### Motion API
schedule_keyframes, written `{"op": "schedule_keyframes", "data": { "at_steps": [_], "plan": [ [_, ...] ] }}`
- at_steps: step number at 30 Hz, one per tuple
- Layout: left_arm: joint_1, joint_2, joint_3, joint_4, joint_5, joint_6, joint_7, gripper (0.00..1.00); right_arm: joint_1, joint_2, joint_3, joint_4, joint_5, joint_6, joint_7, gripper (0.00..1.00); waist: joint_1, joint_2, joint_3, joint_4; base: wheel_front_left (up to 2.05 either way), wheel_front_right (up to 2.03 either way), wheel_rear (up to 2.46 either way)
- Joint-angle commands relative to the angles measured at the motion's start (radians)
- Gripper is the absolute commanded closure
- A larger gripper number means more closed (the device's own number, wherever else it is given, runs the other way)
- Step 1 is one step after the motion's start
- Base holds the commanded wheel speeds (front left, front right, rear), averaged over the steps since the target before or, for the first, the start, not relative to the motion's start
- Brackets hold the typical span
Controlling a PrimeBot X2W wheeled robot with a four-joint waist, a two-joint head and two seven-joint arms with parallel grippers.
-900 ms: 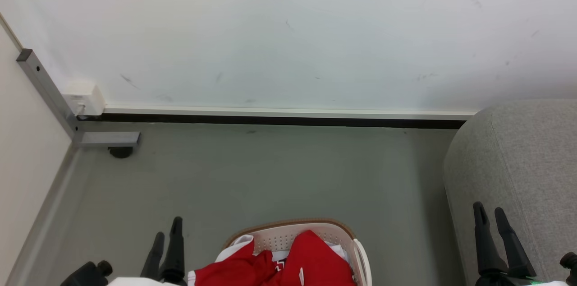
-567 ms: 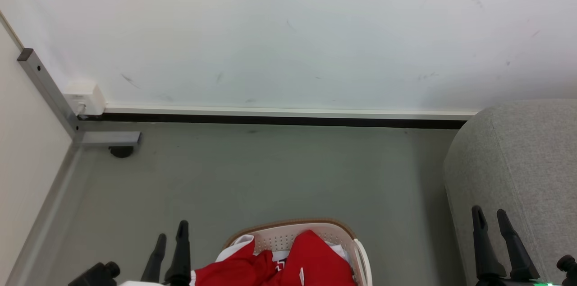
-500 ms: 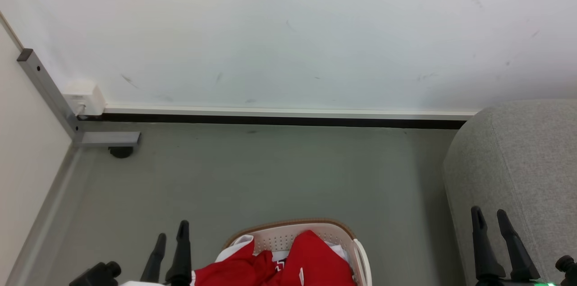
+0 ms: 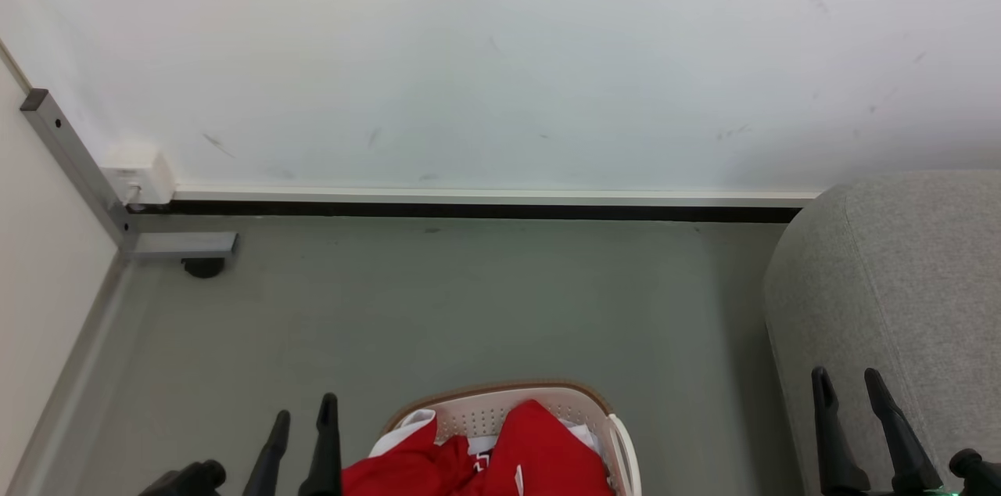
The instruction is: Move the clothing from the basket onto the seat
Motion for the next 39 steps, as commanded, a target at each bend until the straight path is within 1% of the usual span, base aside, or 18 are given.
{"op": "schedule_keyframes", "data": {
  "at_steps": [1, 10, 19, 27, 39],
  "plan": [
    [0.006, 0.009, -0.002, -0.004, 0.026, 0.000, -0.011, 0.00, 0.003, -0.001, -0.010, 0.001, -0.029, -0.002, -0.006, 0.00, -0.0001, 0.0000, 0.000, -0.001, 0.00, 0.00, 0.00],
    [0.018, 0.009, -0.002, -0.015, 0.184, 0.003, -0.030, 0.00, 0.005, 0.019, -0.027, 0.050, -0.139, -0.002, -0.006, 0.00, -0.0001, 0.0000, 0.005, -0.008, 0.00, 0.00, 0.00],
    [0.037, 0.010, -0.011, -0.040, 0.297, 0.003, -0.051, 0.00, -0.016, 0.036, -0.048, 0.092, -0.238, -0.002, -0.007, 0.00, -0.0001, 0.0000, 0.007, -0.021, 0.00, 0.00, 0.00],
    [0.048, 0.010, -0.009, -0.042, 0.368, -0.003, -0.068, 0.00, -0.012, 0.051, -0.066, 0.111, -0.313, -0.002, -0.007, 0.00, -0.0001, 0.0000, 0.007, -0.024, 0.00, 0.00, 0.00],
    [0.061, 0.011, -0.022, -0.031, 0.440, -0.007, -0.088, 0.00, -0.013, 0.072, -0.067, 0.119, -0.406, -0.002, -0.008, 0.00, -0.0001, 0.0000, 0.017, -0.040, 0.00, 0.00, 0.00]
  ]
}}
